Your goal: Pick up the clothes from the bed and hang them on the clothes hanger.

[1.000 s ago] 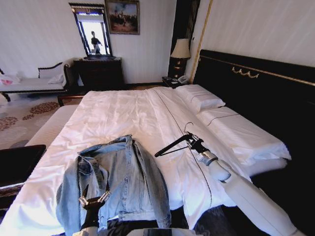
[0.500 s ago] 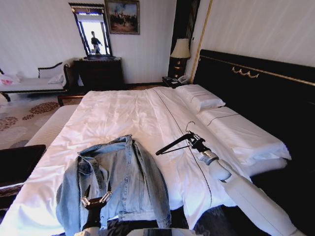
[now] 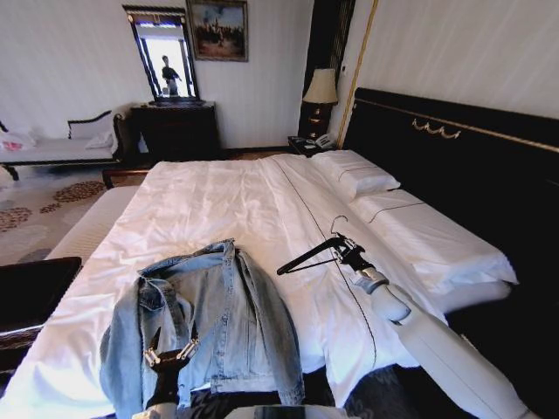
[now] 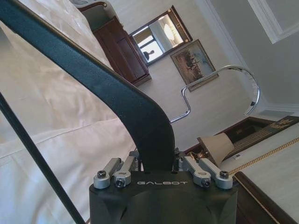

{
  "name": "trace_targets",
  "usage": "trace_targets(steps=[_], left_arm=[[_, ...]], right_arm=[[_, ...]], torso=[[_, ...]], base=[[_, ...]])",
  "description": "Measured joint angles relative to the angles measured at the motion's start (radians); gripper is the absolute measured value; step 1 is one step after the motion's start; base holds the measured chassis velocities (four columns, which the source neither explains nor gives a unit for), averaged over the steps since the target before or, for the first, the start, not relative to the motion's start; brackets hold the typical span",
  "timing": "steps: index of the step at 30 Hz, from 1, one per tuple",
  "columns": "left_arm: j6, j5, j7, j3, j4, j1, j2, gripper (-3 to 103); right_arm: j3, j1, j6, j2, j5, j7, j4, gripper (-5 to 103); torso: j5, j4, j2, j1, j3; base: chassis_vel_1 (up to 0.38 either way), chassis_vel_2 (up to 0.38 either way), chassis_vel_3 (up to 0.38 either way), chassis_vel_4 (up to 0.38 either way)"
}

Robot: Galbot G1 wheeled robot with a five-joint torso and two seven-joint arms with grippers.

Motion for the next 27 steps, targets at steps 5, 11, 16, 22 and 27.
trace_targets(steps=[5, 11, 16, 22, 27], left_arm=[[0.0, 0.0, 0.0, 0.0, 0.0, 0.002, 0.0, 100], [-0.001, 0.002, 0.001, 0.002, 0.0, 0.004, 0.0, 100], [-0.001, 0.002, 0.001, 0.001, -0.001, 0.003, 0.0, 100], [-0.001, 0.002, 0.001, 0.006, -0.001, 0.003, -0.001, 100], [-0.003, 0.007, 0.001, 0.01, 0.0, 0.003, -0.002, 100]], right_arm=[[0.008, -0.011, -0.003, 0.002, 0.0, 0.001, 0.006, 32], [0.012, -0.02, -0.005, 0.003, 0.0, 0.003, 0.013, 32], [0.013, -0.019, -0.009, 0.002, 0.004, 0.006, 0.016, 32], [0.012, -0.016, -0.013, -0.004, 0.011, 0.007, 0.018, 32], [0.011, -0.014, -0.014, -0.007, 0.015, 0.007, 0.019, 32]], torso=[[0.0, 0.0001, 0.0, 0.0, 0.0], [0.0, 0.0, 0.0, 0.0, 0.0], [0.0, 0.0001, 0.0, 0.0, 0.0], [-0.0001, 0.0001, 0.0, 0.0, 0.0], [-0.0001, 0.0, 0.0, 0.0, 0.0]], base=[[0.009, 0.045, -0.008, -0.055], [0.025, 0.089, -0.036, -0.103], [0.08, 0.135, -0.057, -0.127], [0.129, 0.188, -0.112, -0.177], [0.183, 0.225, -0.188, -0.218]])
